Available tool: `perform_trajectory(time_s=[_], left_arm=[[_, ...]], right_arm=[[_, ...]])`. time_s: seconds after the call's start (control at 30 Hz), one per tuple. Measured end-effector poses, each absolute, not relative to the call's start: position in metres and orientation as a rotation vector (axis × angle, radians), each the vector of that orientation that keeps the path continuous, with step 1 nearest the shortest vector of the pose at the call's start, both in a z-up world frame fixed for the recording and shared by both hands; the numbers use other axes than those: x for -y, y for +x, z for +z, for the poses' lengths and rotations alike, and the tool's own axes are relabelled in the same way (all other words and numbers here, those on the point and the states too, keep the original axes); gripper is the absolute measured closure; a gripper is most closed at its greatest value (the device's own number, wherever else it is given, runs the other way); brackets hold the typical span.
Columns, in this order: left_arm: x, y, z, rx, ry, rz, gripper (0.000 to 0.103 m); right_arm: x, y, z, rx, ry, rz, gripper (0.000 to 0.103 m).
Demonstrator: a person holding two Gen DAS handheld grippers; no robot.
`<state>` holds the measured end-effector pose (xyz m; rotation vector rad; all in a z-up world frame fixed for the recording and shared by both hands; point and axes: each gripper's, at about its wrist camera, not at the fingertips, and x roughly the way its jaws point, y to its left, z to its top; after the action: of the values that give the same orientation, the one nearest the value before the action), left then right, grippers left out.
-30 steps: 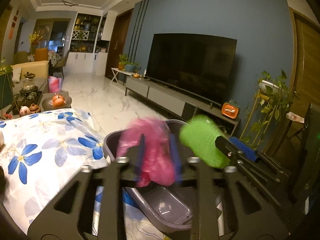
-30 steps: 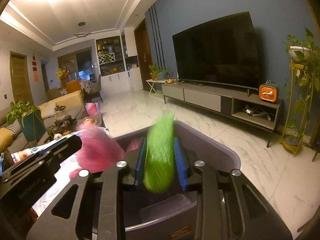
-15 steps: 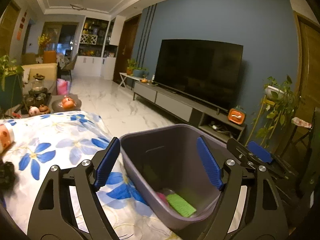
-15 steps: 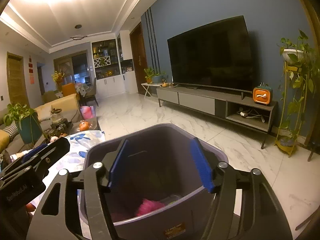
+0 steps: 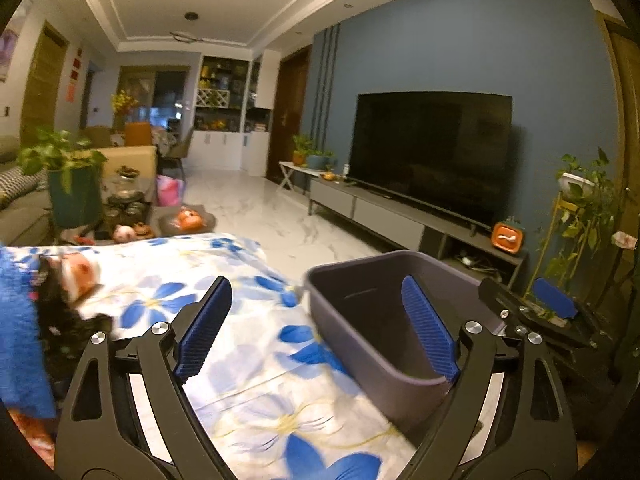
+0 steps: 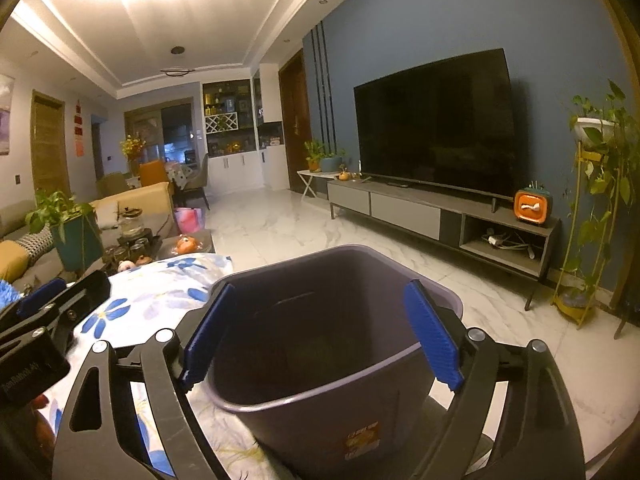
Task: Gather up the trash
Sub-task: 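Move both open tools back from the bin to the trash pile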
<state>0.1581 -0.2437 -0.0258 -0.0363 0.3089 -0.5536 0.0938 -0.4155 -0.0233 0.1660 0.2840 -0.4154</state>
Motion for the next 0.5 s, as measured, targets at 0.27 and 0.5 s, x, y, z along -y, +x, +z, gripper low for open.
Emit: perform_trajectory(time_s=[0.27, 0.5], left_arm=[[0.191, 0.129, -0.025, -0.293, -0.038, -0.423, 0.014], [0.126, 0.106, -0.030, -0.297, -0.054, -0.257, 0.014]], right_arm=[[0.388, 0.076, -0.024, -0.260, 0.145, -0.366, 0.016], [0.345, 0.070, -0.027, -0.265, 0.094, -0.269, 0.016]])
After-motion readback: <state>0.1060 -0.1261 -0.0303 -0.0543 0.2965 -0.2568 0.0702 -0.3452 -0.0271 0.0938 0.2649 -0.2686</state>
